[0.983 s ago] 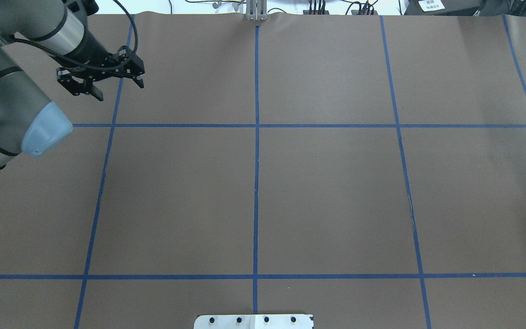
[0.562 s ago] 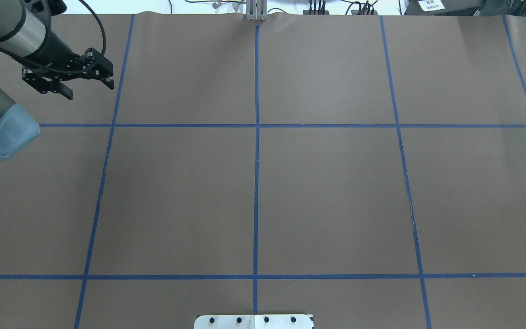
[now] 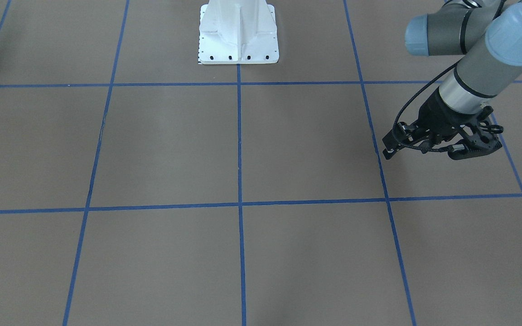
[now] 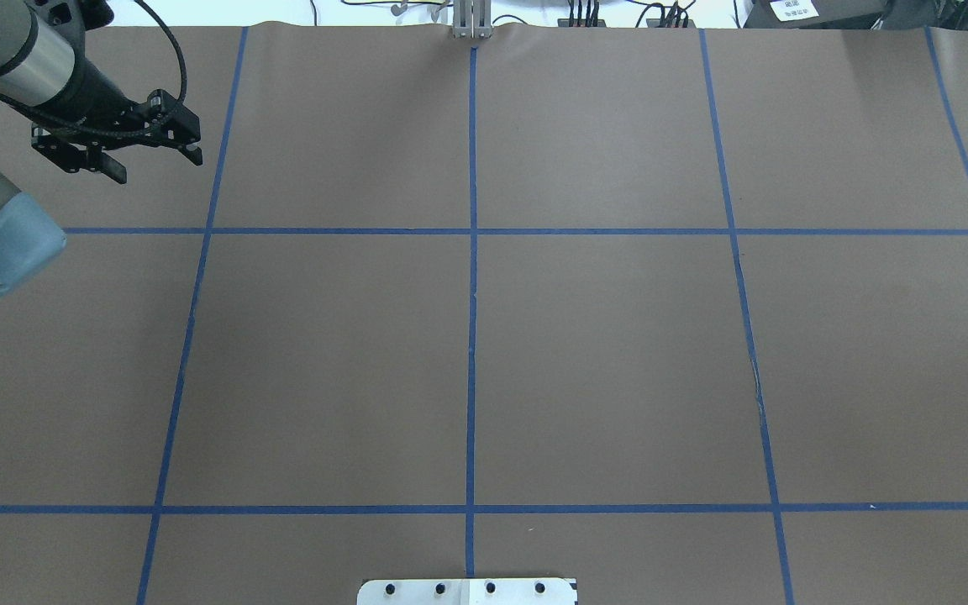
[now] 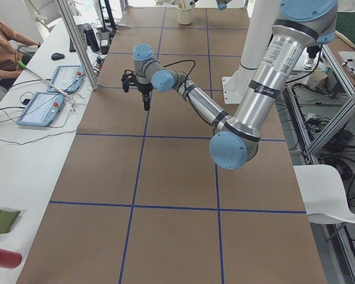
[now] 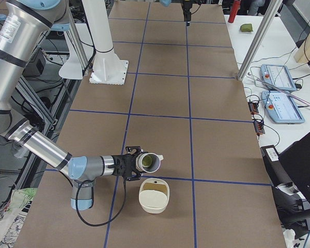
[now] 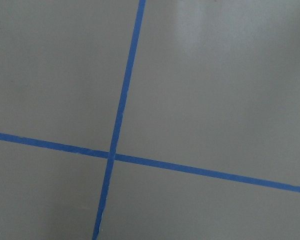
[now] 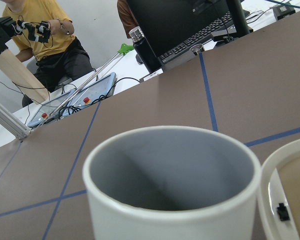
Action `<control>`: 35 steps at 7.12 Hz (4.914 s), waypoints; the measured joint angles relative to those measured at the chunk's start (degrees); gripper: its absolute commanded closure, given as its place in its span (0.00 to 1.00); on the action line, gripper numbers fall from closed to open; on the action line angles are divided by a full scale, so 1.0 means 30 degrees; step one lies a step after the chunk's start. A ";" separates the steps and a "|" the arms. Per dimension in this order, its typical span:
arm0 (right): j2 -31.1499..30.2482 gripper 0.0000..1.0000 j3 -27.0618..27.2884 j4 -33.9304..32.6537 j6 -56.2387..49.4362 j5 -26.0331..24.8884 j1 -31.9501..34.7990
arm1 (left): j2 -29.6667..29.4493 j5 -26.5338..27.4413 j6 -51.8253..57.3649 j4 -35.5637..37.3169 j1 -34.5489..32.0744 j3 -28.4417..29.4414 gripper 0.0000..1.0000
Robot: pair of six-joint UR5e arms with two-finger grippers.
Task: Left arm hands cup to right arm to dump lemon
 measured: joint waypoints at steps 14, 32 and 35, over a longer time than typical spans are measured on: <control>0.3030 0.87 -0.2046 0.3530 2.3283 0.1477 0.3655 | -0.0471 0.0061 -0.0266 0.0218 -0.0001 -0.0635 0.00; 0.3079 0.80 -0.3858 0.6534 3.4748 0.0646 0.5334 | -0.3254 0.1061 -0.0203 0.2900 0.0189 -0.0400 0.00; 0.3242 0.80 -0.3872 0.6535 3.5776 0.0627 0.5358 | -0.3285 0.1489 -0.0134 0.2901 0.0234 -0.0318 0.00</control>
